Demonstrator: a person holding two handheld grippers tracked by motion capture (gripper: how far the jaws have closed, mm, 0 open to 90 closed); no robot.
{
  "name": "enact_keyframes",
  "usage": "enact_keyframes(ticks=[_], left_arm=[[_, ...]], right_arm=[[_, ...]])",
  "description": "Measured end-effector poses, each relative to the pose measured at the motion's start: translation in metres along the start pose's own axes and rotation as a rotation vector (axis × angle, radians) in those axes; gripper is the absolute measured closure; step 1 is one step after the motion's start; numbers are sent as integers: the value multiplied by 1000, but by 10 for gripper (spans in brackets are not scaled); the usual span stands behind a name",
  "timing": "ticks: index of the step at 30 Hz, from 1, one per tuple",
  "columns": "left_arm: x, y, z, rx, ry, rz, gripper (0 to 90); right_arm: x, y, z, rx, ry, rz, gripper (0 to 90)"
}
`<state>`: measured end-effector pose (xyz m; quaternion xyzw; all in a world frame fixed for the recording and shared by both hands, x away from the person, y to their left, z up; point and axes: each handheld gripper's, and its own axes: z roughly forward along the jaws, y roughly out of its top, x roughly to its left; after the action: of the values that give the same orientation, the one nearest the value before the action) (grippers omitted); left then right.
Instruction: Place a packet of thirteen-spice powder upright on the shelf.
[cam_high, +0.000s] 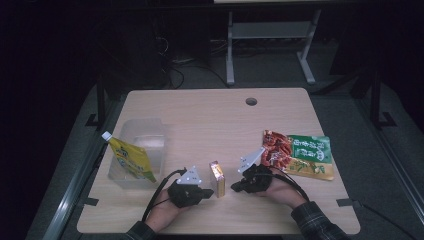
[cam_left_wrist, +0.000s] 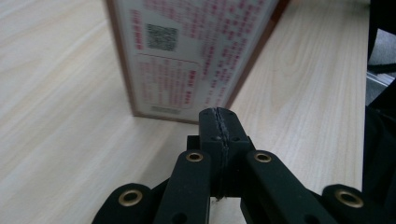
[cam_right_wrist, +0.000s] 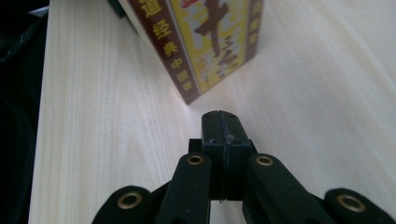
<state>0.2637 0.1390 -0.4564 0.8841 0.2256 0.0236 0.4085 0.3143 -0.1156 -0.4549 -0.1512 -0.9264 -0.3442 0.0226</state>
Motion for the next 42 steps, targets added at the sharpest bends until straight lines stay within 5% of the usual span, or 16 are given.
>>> enact_keyframes(ticks=[16,26,34,42], left_arm=[[0,5,21,0,-18,3,897],[-2,12,28,7,-38,28,896],[-4,9,17,3,-44,21,856],[4,-2,-6,19,-28,-19,688]], right_arm=[[9,-26,-36,-53,-79,122,775],[22,-39,-45,-66,-107,162,551],[28,-30,-51,-127,-124,189,463],[39,-8,-47,-143,-123,188,421]])
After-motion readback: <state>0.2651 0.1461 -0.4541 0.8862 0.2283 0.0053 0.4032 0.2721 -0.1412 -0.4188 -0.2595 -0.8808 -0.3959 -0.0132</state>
